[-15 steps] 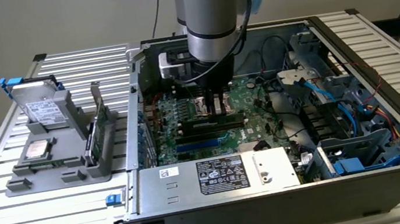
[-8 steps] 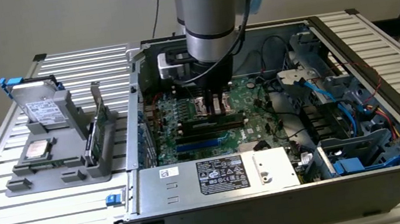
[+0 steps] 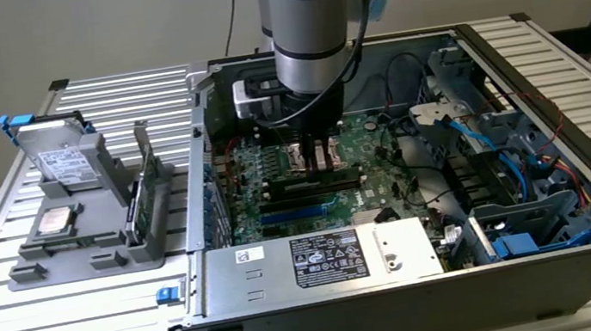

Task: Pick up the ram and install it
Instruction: 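Insert the ram into the slot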

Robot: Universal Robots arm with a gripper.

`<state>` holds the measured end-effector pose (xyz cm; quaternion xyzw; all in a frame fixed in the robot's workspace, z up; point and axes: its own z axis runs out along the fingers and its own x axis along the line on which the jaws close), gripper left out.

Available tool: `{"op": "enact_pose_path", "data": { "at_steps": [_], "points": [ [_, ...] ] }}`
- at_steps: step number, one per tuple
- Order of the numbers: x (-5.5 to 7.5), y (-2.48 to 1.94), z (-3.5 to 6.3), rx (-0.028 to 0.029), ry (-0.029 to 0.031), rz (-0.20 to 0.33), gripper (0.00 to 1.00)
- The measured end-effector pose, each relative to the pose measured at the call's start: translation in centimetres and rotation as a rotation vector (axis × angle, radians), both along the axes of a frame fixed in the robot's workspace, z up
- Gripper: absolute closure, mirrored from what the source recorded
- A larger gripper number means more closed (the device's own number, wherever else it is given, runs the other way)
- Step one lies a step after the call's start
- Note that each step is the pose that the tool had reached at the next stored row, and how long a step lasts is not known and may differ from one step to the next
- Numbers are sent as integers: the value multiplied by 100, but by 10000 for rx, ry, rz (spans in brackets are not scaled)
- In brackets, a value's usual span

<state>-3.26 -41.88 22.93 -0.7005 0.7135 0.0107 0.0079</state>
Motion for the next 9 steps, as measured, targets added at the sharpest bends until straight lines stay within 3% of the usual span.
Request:
{"op": "enact_pose_path", "data": {
  "at_steps": [9],
  "points": [
    [-5, 3, -19, 2, -3, -1, 88]
  ]
}}
